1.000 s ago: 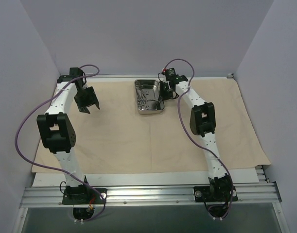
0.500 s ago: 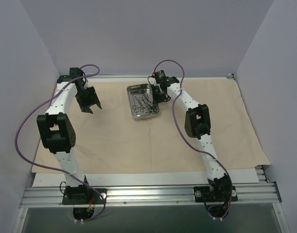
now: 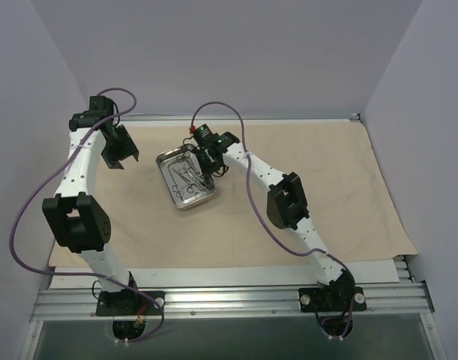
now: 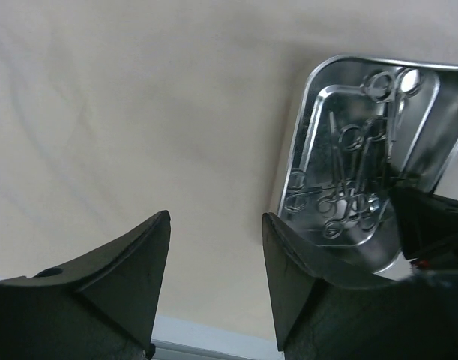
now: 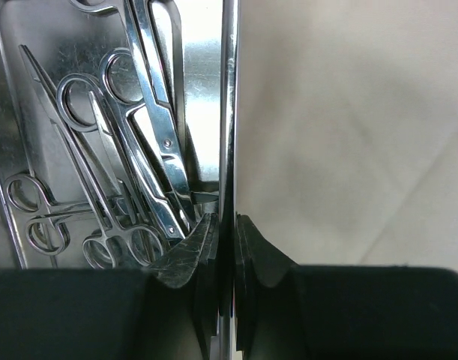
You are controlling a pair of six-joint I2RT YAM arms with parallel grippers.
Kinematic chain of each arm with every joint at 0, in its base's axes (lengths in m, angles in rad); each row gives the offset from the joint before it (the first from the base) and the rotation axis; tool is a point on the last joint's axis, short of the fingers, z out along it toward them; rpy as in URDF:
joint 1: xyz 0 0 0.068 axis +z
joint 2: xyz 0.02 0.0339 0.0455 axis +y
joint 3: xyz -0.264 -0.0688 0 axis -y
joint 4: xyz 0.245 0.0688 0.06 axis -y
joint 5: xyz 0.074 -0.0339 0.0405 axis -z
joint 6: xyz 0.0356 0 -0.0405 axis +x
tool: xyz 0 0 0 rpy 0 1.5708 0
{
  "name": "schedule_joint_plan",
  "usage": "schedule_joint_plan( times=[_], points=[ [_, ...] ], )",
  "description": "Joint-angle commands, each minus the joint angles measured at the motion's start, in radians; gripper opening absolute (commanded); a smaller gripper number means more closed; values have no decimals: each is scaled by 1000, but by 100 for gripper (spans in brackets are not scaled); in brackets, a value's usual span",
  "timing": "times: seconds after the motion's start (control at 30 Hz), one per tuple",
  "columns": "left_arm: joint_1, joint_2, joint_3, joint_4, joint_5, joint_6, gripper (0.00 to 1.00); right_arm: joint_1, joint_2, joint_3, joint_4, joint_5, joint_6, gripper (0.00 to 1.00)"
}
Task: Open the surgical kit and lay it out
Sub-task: Pick up the container from the surgical kit.
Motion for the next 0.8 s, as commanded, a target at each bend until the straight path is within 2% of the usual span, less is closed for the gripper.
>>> schedule_joint_plan(
  times=[0.0,0.17,0.2,0.23,0.27,0.43,0.77],
  points=[
    [31,-120,-44,-5,-54,-47,61,91,-108,26,11,44,17,0],
    [78,-195,-125,21,-9,-33,61,149,-142,-60,45,52,-21,0],
    [107,-201,-156,23,64,-24,57,146,-150,-76,45,31,-10,0],
    [118,-203,-155,3,75,-24,55,137,-156,-85,43,26,-6,0],
    [124,-206,-149,-54,69,-33,54,135,-167,-103,66,21,-3,0],
    [87,-281,-234,-70,31,-28,52,166,-234,-253,192,-40,-15,0],
    [94,-324,-290,-54,23,-20,52,204,-257,-271,285,-144,-32,0]
  ],
)
